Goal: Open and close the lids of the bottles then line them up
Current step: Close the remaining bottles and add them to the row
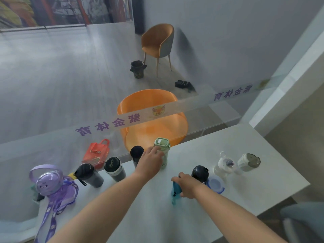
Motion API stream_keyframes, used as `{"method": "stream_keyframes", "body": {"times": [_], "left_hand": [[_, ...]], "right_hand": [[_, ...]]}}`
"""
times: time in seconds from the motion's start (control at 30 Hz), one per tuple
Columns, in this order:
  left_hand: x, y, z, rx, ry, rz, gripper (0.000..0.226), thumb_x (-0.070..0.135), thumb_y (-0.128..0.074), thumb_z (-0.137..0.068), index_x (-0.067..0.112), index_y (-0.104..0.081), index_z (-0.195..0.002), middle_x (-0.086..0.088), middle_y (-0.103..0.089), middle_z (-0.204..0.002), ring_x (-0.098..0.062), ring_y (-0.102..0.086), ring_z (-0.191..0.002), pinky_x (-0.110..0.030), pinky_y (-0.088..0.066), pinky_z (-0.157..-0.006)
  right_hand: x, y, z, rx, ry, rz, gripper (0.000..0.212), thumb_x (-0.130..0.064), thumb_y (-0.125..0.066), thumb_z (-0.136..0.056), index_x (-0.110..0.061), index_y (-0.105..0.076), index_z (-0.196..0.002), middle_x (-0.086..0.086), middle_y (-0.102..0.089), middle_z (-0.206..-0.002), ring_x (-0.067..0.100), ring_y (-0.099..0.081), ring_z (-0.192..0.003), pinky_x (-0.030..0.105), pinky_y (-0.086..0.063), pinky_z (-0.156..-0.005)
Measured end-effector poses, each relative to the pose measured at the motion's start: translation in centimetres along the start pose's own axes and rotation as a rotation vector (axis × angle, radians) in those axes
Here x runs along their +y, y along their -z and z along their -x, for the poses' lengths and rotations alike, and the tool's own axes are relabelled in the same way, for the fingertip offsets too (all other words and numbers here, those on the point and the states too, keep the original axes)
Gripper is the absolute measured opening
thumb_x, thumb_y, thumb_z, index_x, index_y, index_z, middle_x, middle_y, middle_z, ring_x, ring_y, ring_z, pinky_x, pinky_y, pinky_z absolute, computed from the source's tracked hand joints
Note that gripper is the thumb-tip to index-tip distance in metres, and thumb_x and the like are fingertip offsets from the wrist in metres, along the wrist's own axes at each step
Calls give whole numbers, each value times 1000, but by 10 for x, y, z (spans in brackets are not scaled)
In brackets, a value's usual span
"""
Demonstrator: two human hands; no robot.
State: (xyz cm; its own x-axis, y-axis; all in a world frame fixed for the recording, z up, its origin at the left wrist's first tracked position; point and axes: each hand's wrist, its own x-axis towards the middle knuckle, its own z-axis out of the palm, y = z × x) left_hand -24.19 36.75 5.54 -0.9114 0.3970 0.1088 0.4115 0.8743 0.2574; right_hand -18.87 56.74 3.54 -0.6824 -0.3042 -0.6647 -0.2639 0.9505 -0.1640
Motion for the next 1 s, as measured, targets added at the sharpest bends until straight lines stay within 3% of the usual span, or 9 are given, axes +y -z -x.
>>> {"method": "stream_keyframes", "body": {"times": [0.13,0.23,0.3,0.43,0.6,1.0], "left_hand": [[5,2,-13,120,24,45,6,12,-56,-93,9,-62,-94,-7,-67,-98,-32,-59,-92,-42,-49,-77],[13,5,-25,176,112,66,7,7,-59,-89,13,-56,-86,-3,-57,-68,-29,-53,-66,-38,-46,-64],[17,5,-34,197,173,72,11,4,-61,-87,14,-57,-87,-2,-53,-62,-28,-49,-59,-37,-46,-61],[25,-3,-45,256,200,33,13,11,-52,-89,12,-63,-96,-4,-63,-80,-27,-56,-74,-40,-50,-67],[45,-19,-60,283,336,-25,26,23,-52,-92,14,-60,-116,-8,-57,-119,-29,-50,-107,-40,-46,-95],[66,-26,-59,239,472,-43,25,16,-60,-89,12,-60,-114,-9,-58,-121,-30,-51,-110,-43,-46,-97]], "right_hand": [[12,22,-21,37,28,-7,61,-9,-63,-89,-18,-39,-145,17,-44,-136,39,-49,-124,45,-48,-98],[23,45,-42,52,68,33,60,-10,-63,-91,-18,-41,-146,17,-46,-135,39,-52,-122,44,-50,-97],[34,60,-56,58,93,55,61,-11,-64,-92,-18,-40,-147,18,-46,-135,39,-53,-121,43,-51,-98],[69,83,-80,101,148,47,62,-10,-62,-92,-18,-39,-149,17,-46,-134,39,-52,-120,43,-51,-97],[111,102,-102,168,242,-24,67,-14,-66,-91,-17,-37,-151,15,-46,-142,37,-48,-125,44,-46,-104],[130,124,-121,168,337,-52,69,-23,-76,-87,-21,-42,-147,9,-47,-140,32,-54,-121,43,-49,-102]]}}
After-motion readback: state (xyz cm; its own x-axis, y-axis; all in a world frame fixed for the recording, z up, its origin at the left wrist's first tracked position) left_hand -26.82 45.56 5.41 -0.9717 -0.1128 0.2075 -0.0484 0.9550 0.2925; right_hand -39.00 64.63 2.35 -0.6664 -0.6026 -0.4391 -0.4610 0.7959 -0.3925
